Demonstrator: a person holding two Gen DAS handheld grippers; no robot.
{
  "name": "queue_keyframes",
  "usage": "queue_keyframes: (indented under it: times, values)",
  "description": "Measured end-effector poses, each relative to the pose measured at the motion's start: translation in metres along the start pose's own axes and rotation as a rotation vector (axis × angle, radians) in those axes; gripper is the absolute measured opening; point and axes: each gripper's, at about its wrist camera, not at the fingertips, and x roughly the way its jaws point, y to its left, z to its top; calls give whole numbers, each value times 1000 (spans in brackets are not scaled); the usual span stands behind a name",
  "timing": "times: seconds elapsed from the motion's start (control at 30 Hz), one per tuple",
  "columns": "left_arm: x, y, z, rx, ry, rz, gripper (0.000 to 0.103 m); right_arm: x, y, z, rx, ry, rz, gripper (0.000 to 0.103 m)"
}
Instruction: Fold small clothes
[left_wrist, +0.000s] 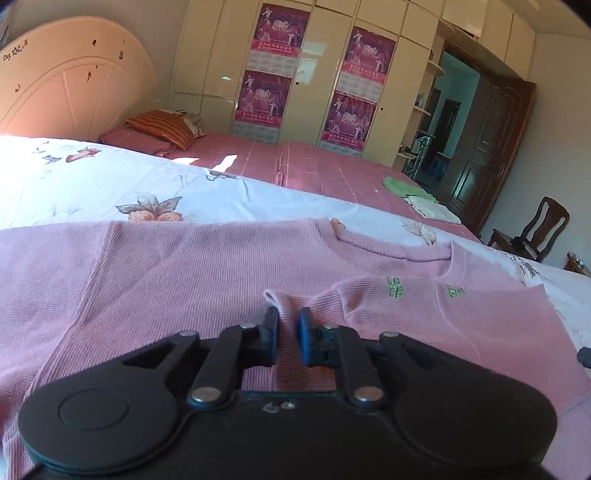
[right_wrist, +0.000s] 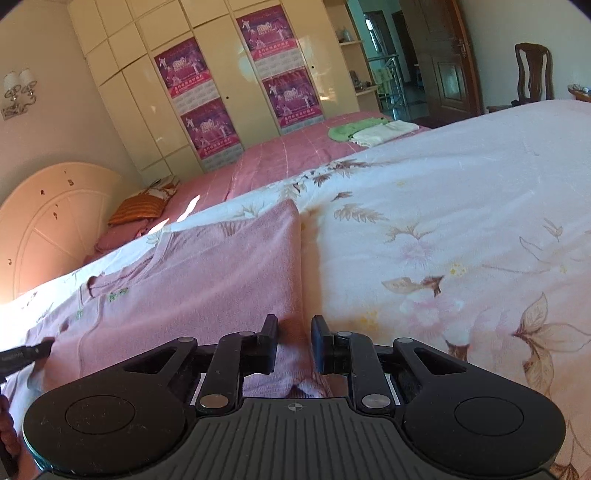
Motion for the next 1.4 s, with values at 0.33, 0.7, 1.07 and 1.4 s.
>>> queue_keyframes:
  times: [0.33, 0.7, 1.07, 1.4]
  values:
    - [13, -6, 10, 46, 12, 35, 33, 89, 17, 52, -170, 113, 17, 18]
    - [-13, -62, 13, 109, -18, -150, 41, 71, 51, 43, -222, 112, 110, 8]
    - [51, -99, 9, 199, 69, -120, 50, 116, 74, 31, -273, 130, 26, 9]
    - [24, -151, -25, 355, 71, -127, 57, 59, 84, -12, -361, 159, 96, 13]
